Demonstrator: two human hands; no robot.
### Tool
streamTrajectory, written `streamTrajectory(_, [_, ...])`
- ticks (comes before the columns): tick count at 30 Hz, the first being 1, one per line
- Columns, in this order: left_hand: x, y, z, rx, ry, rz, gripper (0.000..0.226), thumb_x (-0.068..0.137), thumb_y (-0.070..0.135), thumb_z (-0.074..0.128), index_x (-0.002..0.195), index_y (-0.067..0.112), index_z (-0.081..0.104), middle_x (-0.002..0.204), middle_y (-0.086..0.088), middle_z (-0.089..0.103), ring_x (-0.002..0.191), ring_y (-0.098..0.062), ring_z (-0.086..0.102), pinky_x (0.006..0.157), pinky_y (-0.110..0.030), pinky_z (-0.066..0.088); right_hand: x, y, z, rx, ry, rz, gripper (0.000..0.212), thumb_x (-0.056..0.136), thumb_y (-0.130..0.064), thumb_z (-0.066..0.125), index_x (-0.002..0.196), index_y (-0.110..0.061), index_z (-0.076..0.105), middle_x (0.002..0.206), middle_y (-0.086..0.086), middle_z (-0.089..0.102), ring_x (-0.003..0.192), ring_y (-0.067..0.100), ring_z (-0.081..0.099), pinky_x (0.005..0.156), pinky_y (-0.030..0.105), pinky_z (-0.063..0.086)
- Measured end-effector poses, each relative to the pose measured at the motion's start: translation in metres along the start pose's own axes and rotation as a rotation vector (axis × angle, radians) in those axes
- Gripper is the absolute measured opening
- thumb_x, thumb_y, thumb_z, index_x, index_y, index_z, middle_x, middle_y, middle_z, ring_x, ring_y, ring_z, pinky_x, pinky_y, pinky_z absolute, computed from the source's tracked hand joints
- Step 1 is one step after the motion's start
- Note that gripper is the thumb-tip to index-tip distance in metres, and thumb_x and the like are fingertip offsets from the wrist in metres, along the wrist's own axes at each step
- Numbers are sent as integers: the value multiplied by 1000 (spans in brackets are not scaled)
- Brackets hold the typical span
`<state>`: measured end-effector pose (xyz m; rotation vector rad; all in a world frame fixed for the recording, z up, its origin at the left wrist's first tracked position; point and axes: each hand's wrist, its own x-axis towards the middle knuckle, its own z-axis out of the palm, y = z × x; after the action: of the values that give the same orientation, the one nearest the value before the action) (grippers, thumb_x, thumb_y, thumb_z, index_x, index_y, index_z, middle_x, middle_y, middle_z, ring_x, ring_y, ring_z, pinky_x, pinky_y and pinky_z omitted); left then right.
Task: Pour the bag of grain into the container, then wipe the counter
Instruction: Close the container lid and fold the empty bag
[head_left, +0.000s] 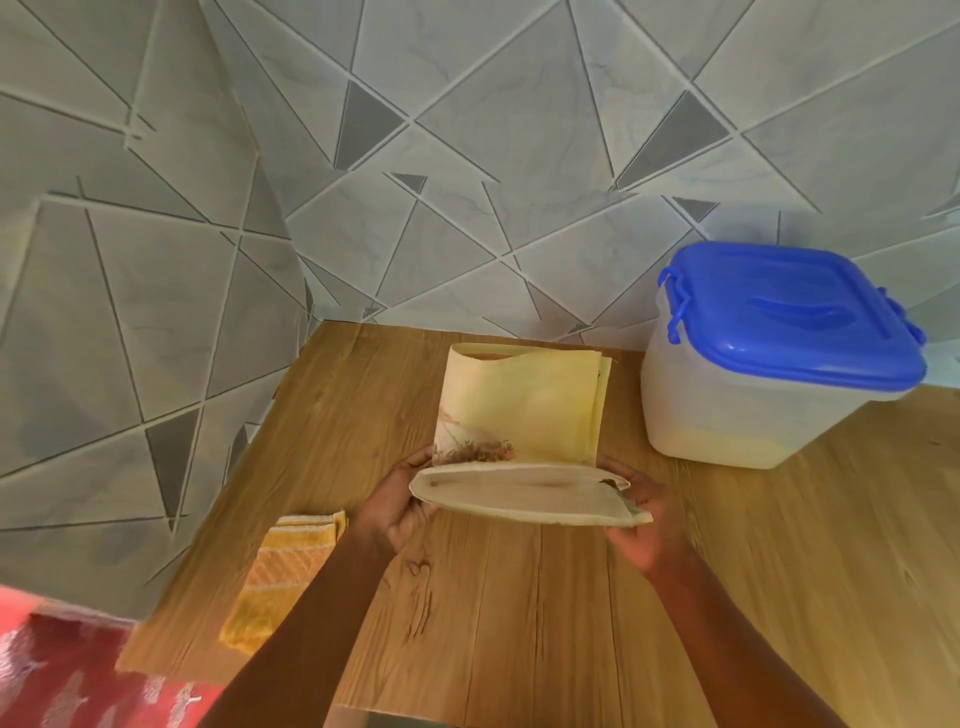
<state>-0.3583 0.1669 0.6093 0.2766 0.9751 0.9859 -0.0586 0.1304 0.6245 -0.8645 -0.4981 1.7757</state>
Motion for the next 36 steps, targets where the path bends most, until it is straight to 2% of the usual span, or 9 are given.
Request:
streamTrajectory(2, [-5,0,3,-96,27,-14,23,101,-2,44,109,-3,65,94,-19,74,74,-23,76,57,-31,64,-7,0,-3,55,-156,-37,45,50,8,80,94,5,76,91,21,71,74,27,72,53,23,59])
streamTrajectory(5, [-12,0,5,-28,26,-14,30,99,-10,39,110,-2,66,93,-20,73,74,-23,77,57,-30,63,-8,3,-4,-331,-206,-104,57,67,-8,84,120,-1,65,116,21,66,109,37,62,81,36,60])
streamTrajectory(8, [-17,-1,5,25,21,-18,29,99,-10,40,107,-5,68,103,-24,68,78,-22,76,62,-29,64,-13,2,13,-620,-23,-235,55,58,-49,88,103,-21,74,95,2,75,88,15,70,75,34,55])
streamTrajectory(12, [-28,-7,4,40,-9,-9,27,100,-9,44,106,-2,70,99,-24,74,82,-28,77,64,-32,65,-14,2,23,-766,92,-323,38,78,11,75,91,-25,76,86,-3,77,80,6,71,70,30,55])
streamTrajectory(16, [-38,-4,2,155,-91,30,24,95,-12,43,115,-11,57,106,-28,66,82,-30,75,65,-35,64,-18,8,29,-741,222,-244,32,92,21,50,92,-5,67,79,4,67,64,2,64,53,7,47])
streamTrajectory(23, [-66,12,-11,455,-648,111,106,61,-14,75,154,16,32,149,-19,43,129,-38,51,104,-49,44,-7,11,18,-598,264,-29,11,90,14,58,88,3,59,72,3,50,60,7,60,59,9,44])
streamTrajectory(26, [-82,7,1,793,-620,287,135,56,-15,85,159,32,10,159,-6,36,146,-26,39,114,-46,40,-10,8,24,-682,244,-3,20,96,15,47,91,3,62,73,3,55,78,20,51,81,33,43])
streamTrajectory(29, [-98,-3,13,870,-472,444,149,56,-8,93,157,44,-3,163,8,26,148,-16,35,114,-44,42,-16,7,26,-586,300,53,30,95,9,52,73,-10,52,43,-7,56,67,20,46,65,26,42])
streamTrajectory(36, [-119,-15,20,915,-175,715,48,74,5,88,118,5,69,132,-10,58,122,-31,59,101,-63,47,-18,-4,40,-858,104,-309,34,90,9,65,95,-24,61,92,-5,66,77,-8,66,66,9,50])
